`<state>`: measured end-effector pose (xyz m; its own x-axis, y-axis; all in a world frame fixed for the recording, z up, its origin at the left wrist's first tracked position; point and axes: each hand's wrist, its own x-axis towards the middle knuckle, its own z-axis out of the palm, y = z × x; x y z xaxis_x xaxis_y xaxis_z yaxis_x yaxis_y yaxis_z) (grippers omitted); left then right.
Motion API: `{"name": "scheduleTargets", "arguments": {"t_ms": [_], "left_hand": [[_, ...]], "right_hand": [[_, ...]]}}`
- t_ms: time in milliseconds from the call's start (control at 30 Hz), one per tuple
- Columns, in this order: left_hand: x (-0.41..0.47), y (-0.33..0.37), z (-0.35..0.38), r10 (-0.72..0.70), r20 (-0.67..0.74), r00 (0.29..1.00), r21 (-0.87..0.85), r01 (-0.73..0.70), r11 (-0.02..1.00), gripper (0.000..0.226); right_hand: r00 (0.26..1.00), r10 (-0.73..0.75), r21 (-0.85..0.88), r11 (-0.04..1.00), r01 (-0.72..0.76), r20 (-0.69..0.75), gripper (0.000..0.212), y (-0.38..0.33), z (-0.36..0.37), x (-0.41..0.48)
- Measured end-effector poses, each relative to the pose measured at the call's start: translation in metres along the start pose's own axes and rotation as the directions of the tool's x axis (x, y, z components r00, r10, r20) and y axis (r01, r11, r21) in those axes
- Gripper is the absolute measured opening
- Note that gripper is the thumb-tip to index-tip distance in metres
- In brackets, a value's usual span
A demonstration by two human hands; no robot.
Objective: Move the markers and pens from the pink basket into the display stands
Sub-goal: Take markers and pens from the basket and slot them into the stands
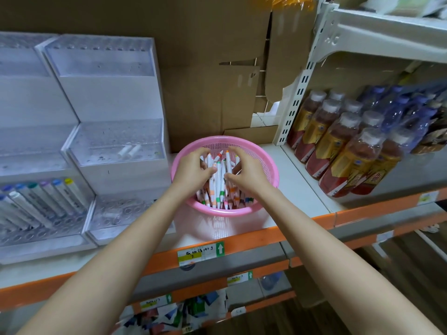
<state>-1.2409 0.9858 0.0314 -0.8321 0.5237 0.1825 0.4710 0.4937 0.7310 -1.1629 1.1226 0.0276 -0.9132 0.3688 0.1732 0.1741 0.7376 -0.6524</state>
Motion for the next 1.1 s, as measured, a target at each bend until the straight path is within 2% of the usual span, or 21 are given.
{"name": "scheduleTargets", "arguments": {"t_ms": [167, 300, 467, 633, 767, 967, 1100], "left_hand": [[-0.001, -0.001, -0.003, -0.005, -0.041, 0.999, -0.106, 0.000, 0.994, 0.050], [-0.004, 0.002, -0.009, 0.074, -0.076, 0.994, -0.153, -0.085, 0.985, 0.043], [-0.018, 0.013, -0.024, 0.174, -0.162, 0.971, -0.180, -0.203, 0.963, 0.042], [-0.036, 0.022, -0.051, 0.261, -0.204, 0.943, -0.173, -0.298, 0.939, 0.043], [-0.054, 0.018, -0.079, 0.302, -0.259, 0.918, -0.138, -0.344, 0.929, 0.043], [-0.085, -0.017, -0.129, 0.342, -0.289, 0.894, -0.026, -0.365, 0.931, 0.040], [-0.101, -0.043, -0.166, 0.292, -0.336, 0.895, -0.017, -0.316, 0.949, 0.041]], "right_hand": [[1.000, -0.021, 0.012, 1.000, 0.021, -0.010, 0.064, -0.002, -0.001, -0.002], [0.996, -0.087, -0.006, 0.996, 0.087, -0.028, 0.060, -0.009, -0.004, -0.009], [0.978, -0.173, 0.059, 0.982, 0.181, -0.115, 0.064, -0.028, -0.010, -0.021], [0.951, -0.220, 0.100, 0.964, 0.246, -0.215, 0.064, -0.058, -0.012, -0.033], [0.939, -0.244, 0.119, 0.953, 0.279, -0.243, 0.063, -0.088, 0.003, -0.041], [0.930, -0.279, 0.163, 0.933, 0.322, -0.241, 0.064, -0.138, 0.037, -0.048], [0.929, -0.298, 0.183, 0.923, 0.340, -0.219, 0.061, -0.171, 0.067, -0.049]]}}
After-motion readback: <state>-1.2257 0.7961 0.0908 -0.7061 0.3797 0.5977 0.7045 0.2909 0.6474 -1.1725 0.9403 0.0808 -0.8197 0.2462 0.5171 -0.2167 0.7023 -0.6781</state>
